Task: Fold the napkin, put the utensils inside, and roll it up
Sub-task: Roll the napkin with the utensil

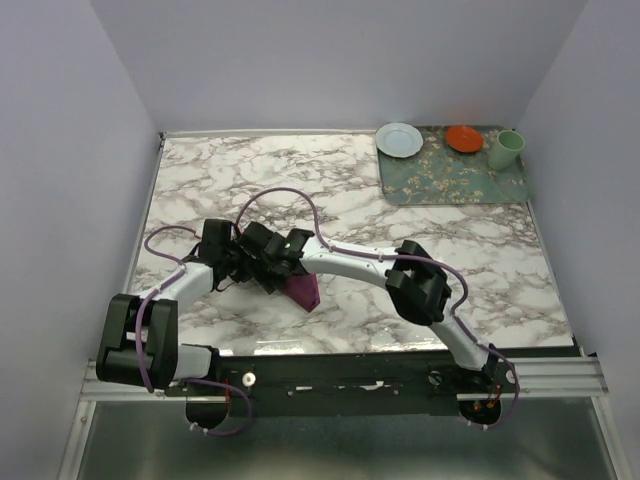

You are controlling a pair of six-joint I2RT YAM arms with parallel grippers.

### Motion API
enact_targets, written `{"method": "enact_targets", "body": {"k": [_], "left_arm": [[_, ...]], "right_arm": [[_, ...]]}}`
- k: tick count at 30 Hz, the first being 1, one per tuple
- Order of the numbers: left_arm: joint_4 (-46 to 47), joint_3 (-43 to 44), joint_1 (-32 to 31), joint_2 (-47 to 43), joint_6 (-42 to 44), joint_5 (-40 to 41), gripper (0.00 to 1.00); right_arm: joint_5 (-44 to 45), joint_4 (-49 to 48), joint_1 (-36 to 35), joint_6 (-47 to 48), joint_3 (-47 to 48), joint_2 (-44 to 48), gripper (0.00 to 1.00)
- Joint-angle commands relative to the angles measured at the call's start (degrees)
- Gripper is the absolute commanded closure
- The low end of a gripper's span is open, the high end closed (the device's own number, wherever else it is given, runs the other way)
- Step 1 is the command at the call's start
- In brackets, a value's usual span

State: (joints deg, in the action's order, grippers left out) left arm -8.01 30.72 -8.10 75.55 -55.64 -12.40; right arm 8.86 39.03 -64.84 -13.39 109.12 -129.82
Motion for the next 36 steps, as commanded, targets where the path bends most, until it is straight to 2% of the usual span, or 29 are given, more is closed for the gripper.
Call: {"method": "enact_targets", "body": {"k": [1,5,8,12,15,19,23,26,27,29,30,32,33,35,36], "left_arm": [[-2.45,0.22,-0.34,-0.84,-0.26,-0.78,0.79],[-2.54,0.48,-0.34,-0.76,-0.7,-0.96,0.8],[-2.54,0.66,-0.34,-0.67,-0.96,-0.96,0.8],[-2.62,0.31,-0.34,-0.84,-1.32,-1.31,0.79],[-2.1,-0.66,-0.08,-1.37,-1.84,-1.83,0.76],[-1.66,-1.54,0.54,-1.9,-1.76,-1.84,0.75],[-2.27,-0.93,0.8,-2.16,-0.97,-2.01,0.74],[-4.89,1.0,0.72,-3.91,2.53,-0.17,0.58],[-6.21,1.7,0.72,-5.22,3.68,0.62,0.47],[-9.02,3.2,0.72,-6.72,5.88,2.38,0.39],[-10.08,3.55,0.72,-7.95,7.37,2.99,0.34],[-12.37,3.82,0.72,-8.84,8.09,3.09,0.3],[-12.73,3.65,0.72,-9.54,8.18,2.91,0.29],[-12.65,2.51,0.72,-10.33,7.83,2.39,0.25],[-11.77,1.89,0.63,-10.94,7.22,1.51,0.22]], "right_arm": [[9.15,2.37,-1.69,2.84,1.1,-3.6,0.36],[8.89,1.06,-1.78,2.75,-0.48,-3.69,0.36],[10.03,0.7,-1.96,2.05,-1.01,-4.12,0.41],[11.09,0.09,-1.87,1.0,-2.24,-4.65,0.58],[10.91,-3.33,-1.43,0.99,-6.0,-3.52,0.64],[9.69,-8.61,-0.2,0.82,-10.68,-0.79,0.83],[5.39,-13.08,2.16,0.56,-14.72,0.88,0.91],[-3.13,-18.78,4.44,-0.05,-20.16,3.68,0.93],[-10.37,-19.94,5.33,0.03,-21.31,4.04,0.93],[-15.6,-24.58,7.61,-0.84,-25.16,5.19,0.93],[-22.07,-25.39,8.58,-1.11,-25.62,5.02,0.93],[-28.26,-25.4,11.91,-2.69,-24.93,3.88,0.93],[-34.81,-25.4,12.89,-3.13,-24.49,2.31,0.93],[-40.91,-25.66,15.69,-4.62,-23.87,0.63,0.93],[-47.29,-25.93,16.58,-4.89,-23.26,-0.16,0.92]]}}
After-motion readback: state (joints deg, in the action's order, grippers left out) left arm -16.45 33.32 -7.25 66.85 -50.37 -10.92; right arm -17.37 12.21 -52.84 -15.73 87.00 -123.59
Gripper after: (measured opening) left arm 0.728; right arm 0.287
